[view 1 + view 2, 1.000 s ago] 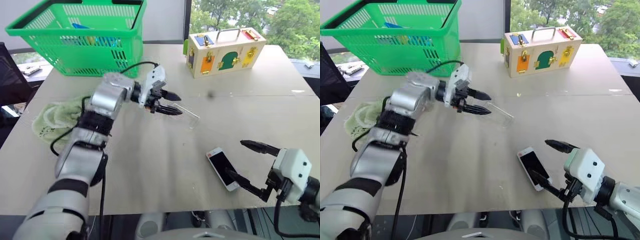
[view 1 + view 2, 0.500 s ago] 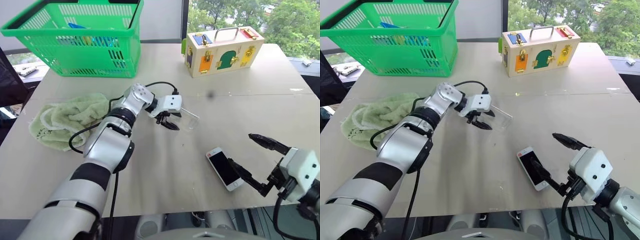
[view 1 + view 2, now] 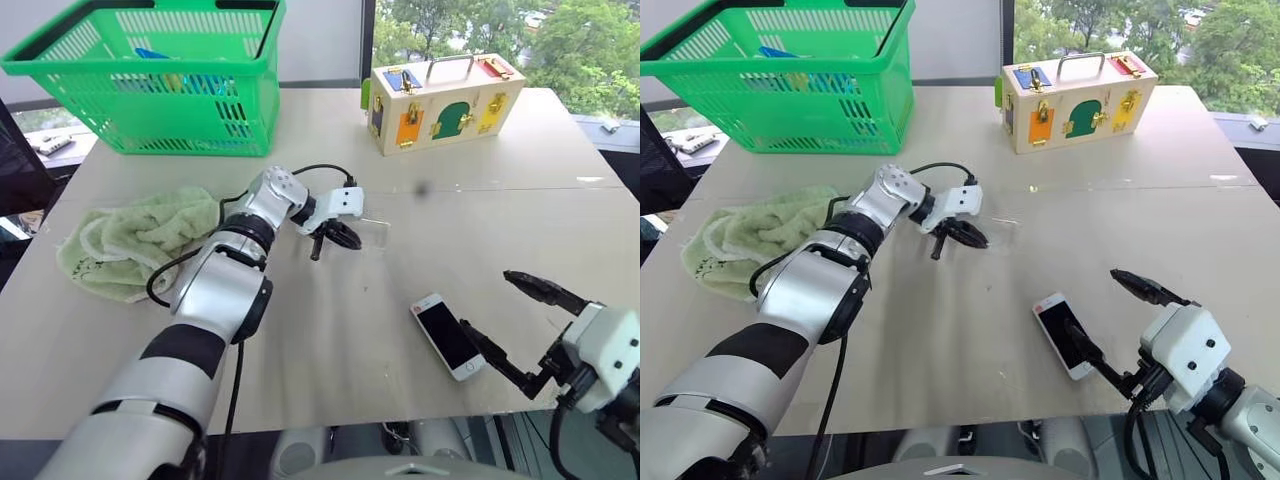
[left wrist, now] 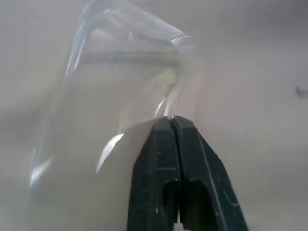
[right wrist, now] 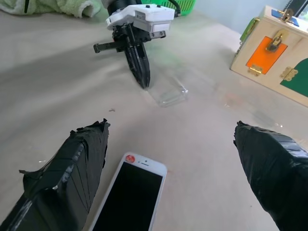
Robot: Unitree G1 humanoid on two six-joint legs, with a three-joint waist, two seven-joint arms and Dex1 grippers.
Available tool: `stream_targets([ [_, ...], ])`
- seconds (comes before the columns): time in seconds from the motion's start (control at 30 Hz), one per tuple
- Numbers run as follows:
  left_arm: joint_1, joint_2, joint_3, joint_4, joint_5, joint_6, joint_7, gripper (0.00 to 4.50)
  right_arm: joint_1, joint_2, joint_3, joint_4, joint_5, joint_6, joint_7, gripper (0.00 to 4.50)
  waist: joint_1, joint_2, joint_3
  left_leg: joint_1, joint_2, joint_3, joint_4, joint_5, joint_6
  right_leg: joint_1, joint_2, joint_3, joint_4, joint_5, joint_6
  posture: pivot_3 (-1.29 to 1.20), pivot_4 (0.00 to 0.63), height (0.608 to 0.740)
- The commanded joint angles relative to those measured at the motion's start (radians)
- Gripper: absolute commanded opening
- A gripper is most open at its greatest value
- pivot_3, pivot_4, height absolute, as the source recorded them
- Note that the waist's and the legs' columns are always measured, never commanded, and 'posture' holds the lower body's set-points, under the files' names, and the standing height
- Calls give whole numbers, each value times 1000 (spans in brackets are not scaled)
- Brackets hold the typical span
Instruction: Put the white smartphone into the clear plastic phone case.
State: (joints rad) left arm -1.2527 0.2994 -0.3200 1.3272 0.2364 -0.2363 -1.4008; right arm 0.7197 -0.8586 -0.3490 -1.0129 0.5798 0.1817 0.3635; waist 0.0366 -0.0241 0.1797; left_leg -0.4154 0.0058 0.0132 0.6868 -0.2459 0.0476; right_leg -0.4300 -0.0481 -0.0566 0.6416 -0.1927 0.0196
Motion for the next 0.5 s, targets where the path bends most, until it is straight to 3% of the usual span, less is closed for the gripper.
stream_targets([
  [0.03, 7, 2, 57, -24, -43, 61, -26, 31, -65, 1, -27, -34, 65, 66, -26, 4500, 1, 0, 0, 0, 0, 0, 0, 0, 0, 0, 0, 0, 0, 1, 1, 0, 150, 740],
  [0.17, 35, 6, 100, -81, -85, 109, -79, 31, -178, -24, -80, 58, 132, 165, 18, 4500, 0, -1, 0, -1, 0, 2, 0, -1, 1, -1, 0, 2, -1, 1, 1, 0, 150, 740],
  [0.3, 91, 22, 109, -160, -104, 143, -127, 31, -333, -108, -124, 261, 173, 195, 200, 4500, -2, -1, 1, 0, 0, 5, 1, -1, 3, -1, 0, 4, -1, 1, 0, 0, 150, 740],
  [0.5, 165, 43, 112, -289, -134, 230, -148, 31, -599, -262, -114, 601, 211, 187, 589, 4500, -2, -1, 1, 0, 0, 6, 0, -2, 3, -2, 1, 6, 0, 1, 1, 0, 150, 740],
])
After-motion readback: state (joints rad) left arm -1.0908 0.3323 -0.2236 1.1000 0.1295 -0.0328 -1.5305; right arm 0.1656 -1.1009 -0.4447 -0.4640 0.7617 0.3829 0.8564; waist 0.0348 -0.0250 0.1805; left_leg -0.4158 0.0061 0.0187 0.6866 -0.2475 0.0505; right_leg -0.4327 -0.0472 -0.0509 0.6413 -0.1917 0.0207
